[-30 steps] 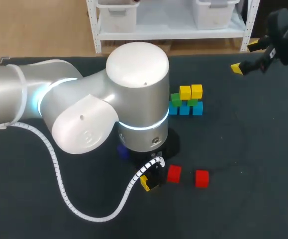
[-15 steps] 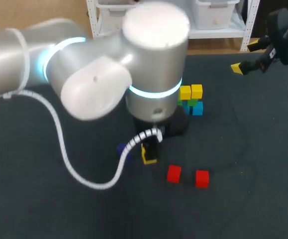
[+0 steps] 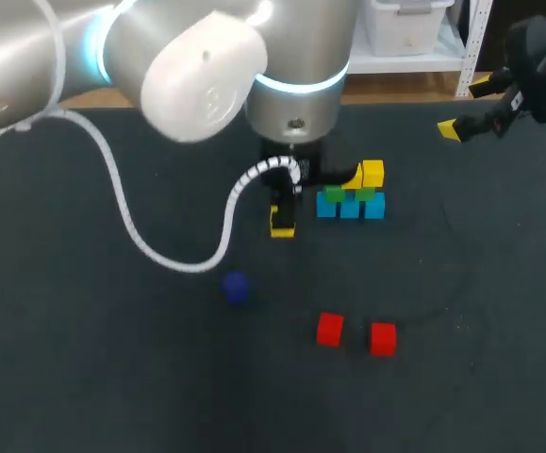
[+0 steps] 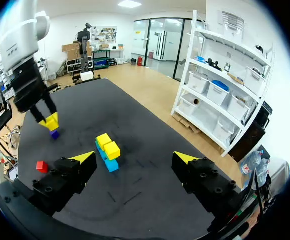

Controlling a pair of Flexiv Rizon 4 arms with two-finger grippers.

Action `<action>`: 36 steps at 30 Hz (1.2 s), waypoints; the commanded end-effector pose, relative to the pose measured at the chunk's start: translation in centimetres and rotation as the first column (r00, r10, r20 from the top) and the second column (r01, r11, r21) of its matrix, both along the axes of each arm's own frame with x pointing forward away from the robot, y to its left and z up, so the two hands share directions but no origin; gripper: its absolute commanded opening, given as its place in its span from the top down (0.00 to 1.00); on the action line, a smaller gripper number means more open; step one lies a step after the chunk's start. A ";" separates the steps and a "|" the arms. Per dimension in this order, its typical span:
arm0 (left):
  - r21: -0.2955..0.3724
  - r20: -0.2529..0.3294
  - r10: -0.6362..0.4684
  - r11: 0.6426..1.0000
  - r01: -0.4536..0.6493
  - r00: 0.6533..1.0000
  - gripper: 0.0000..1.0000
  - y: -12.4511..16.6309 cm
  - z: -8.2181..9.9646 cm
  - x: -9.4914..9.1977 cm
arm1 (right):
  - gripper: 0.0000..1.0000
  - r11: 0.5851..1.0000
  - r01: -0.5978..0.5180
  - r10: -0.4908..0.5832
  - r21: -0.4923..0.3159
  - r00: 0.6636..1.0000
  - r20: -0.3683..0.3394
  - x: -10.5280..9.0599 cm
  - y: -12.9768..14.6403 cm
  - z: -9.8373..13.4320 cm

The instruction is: Place the blue cubes, place green cubes on the blue cubes, place the yellow cubes on the green cubes, then place the red cubes on the yellow cubes, and place purple cube on the red cubes.

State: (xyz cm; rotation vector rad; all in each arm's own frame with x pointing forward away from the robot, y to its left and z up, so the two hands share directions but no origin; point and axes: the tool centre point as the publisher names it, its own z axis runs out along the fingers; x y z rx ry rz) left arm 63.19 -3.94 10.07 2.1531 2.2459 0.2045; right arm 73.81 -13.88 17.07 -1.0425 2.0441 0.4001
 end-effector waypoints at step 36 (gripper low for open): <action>-0.085 -0.032 -0.043 0.996 0.040 0.999 1.00 -5.8 -1.9 9.7 | 0.00 1.000 -0.005 0.005 0.005 1.000 0.001 0.1 -0.1 -0.1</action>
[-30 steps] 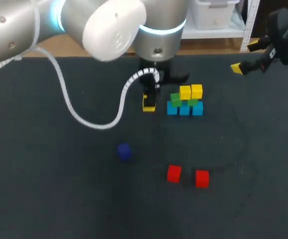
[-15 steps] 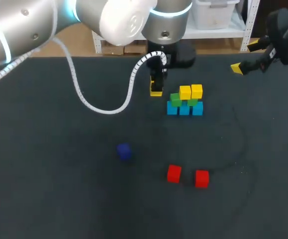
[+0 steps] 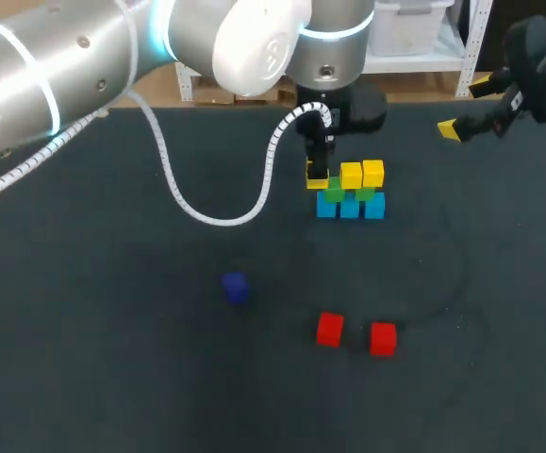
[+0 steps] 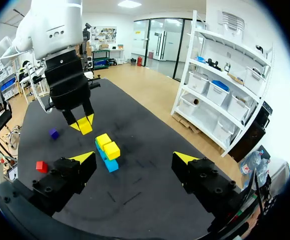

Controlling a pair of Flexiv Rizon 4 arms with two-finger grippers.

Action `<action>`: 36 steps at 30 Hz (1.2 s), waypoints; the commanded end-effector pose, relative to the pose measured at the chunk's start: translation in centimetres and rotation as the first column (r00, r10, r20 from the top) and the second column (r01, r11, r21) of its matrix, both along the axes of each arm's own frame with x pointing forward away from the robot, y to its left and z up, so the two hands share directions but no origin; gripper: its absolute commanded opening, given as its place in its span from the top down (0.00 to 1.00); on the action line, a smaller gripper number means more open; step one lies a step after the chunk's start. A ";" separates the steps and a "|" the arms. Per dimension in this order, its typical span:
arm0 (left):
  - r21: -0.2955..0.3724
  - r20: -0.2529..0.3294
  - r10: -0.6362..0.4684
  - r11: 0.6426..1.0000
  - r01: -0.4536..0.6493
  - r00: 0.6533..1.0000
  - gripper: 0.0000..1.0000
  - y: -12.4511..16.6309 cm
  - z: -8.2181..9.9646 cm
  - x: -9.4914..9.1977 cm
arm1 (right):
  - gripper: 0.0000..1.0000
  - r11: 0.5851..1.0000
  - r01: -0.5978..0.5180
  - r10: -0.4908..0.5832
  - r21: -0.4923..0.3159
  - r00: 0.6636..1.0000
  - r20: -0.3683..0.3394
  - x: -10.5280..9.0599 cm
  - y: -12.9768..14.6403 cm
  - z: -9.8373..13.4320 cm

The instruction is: Place the blue cubes, place green cubes on the blue cubes, place the yellow cubes on the green cubes, then place the red cubes on the yellow cubes, and place purple cube on the red cubes.

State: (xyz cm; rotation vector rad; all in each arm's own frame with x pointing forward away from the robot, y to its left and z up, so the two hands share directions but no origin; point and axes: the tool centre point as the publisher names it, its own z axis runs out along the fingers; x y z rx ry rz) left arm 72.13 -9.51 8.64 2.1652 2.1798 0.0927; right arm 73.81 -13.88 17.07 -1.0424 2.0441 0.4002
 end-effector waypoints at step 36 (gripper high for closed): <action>-0.015 -0.032 -0.006 1.000 0.006 0.999 1.00 -1.7 -2.0 3.3 | 0.00 1.000 -0.005 0.005 0.005 1.000 0.001 0.1 -0.1 -0.1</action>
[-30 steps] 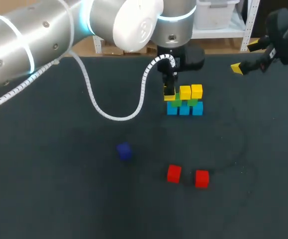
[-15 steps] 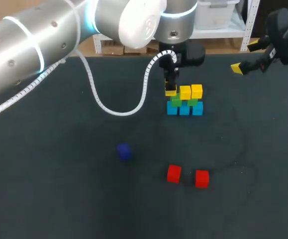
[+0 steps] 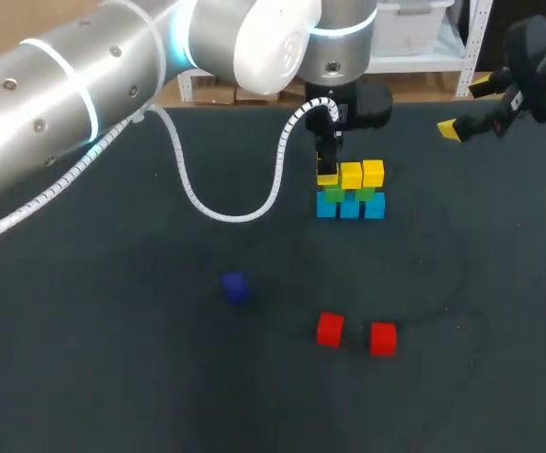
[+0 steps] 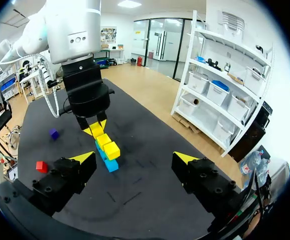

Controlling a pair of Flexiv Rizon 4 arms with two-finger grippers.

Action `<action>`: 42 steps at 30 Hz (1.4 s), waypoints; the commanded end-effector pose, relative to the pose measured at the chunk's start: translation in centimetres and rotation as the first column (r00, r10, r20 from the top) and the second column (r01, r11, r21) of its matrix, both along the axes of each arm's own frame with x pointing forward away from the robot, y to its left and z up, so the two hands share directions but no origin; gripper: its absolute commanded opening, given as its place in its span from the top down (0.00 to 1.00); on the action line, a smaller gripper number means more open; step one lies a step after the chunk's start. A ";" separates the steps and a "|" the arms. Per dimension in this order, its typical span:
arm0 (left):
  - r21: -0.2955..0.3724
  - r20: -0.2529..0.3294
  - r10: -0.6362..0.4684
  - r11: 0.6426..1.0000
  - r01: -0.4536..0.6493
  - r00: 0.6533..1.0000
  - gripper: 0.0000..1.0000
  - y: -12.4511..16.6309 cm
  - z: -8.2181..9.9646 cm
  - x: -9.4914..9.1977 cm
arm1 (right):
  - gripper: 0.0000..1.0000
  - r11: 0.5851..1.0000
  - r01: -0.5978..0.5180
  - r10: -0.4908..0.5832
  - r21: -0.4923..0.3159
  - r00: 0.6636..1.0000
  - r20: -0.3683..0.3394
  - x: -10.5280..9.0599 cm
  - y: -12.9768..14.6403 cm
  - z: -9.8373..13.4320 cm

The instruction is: Place the blue cubes, place green cubes on the blue cubes, place the yellow cubes on the green cubes, then place the red cubes on the yellow cubes, and place purple cube on the red cubes.

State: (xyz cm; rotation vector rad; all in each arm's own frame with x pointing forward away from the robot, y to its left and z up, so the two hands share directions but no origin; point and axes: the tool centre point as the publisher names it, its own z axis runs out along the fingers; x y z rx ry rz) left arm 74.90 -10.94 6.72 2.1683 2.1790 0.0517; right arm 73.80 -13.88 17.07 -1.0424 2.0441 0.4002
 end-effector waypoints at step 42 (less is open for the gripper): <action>-0.001 -0.038 -0.011 1.000 0.011 0.999 0.88 -0.9 -1.0 0.4 | 0.00 1.000 -0.005 0.005 0.005 1.000 0.001 0.1 -0.1 -0.1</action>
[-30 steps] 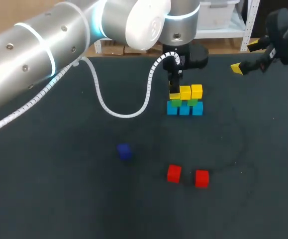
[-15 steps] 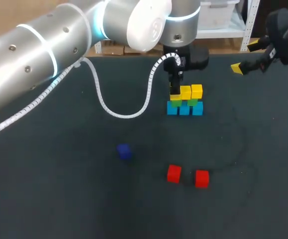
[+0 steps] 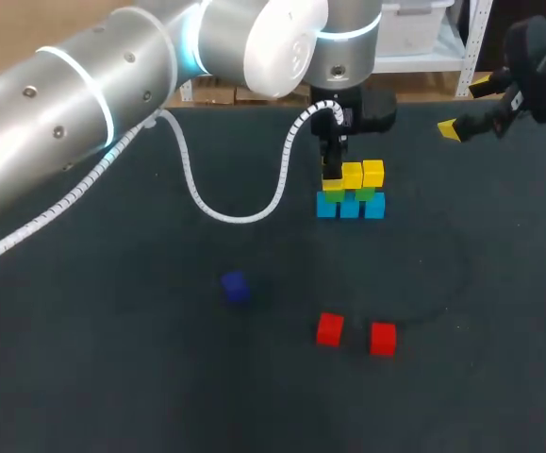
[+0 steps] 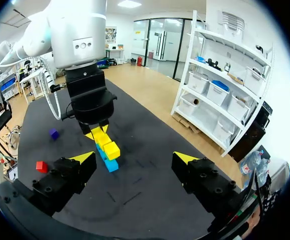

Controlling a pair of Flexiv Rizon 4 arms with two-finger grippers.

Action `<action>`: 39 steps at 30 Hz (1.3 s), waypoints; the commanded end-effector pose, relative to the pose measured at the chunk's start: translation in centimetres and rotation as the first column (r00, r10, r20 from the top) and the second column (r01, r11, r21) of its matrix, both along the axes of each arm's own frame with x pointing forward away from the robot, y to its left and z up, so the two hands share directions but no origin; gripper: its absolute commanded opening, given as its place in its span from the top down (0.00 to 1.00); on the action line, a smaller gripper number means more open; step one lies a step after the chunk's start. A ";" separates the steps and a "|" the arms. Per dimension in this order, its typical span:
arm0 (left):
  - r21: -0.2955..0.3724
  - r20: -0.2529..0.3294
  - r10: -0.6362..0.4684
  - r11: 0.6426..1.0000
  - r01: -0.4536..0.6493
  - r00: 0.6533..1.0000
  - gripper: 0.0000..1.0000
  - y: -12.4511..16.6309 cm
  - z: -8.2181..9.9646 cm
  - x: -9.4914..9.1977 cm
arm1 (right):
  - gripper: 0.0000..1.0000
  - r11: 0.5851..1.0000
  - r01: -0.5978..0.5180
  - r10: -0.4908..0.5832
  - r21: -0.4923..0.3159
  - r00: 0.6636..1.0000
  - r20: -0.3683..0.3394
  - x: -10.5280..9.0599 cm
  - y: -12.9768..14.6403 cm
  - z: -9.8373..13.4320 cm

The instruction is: Place the blue cubes, place green cubes on the blue cubes, place the yellow cubes on the green cubes, then place the red cubes on the yellow cubes, and place purple cube on the red cubes.

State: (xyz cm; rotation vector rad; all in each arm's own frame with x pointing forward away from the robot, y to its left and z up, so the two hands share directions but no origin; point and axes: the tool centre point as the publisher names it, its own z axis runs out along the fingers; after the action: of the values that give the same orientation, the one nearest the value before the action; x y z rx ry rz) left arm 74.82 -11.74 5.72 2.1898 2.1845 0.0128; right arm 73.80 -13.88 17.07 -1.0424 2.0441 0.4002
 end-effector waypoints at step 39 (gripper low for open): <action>0.000 -0.004 -0.014 1.000 0.014 1.000 0.57 0.0 -0.1 0.1 | 0.00 1.000 -0.005 0.005 0.005 1.000 0.001 0.1 -0.1 -0.1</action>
State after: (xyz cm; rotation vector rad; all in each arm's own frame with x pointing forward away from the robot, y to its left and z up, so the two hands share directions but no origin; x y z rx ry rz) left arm 74.90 -11.77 5.60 2.2045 2.1699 0.0069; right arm 73.80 -13.88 17.07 -1.0424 2.0441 0.4002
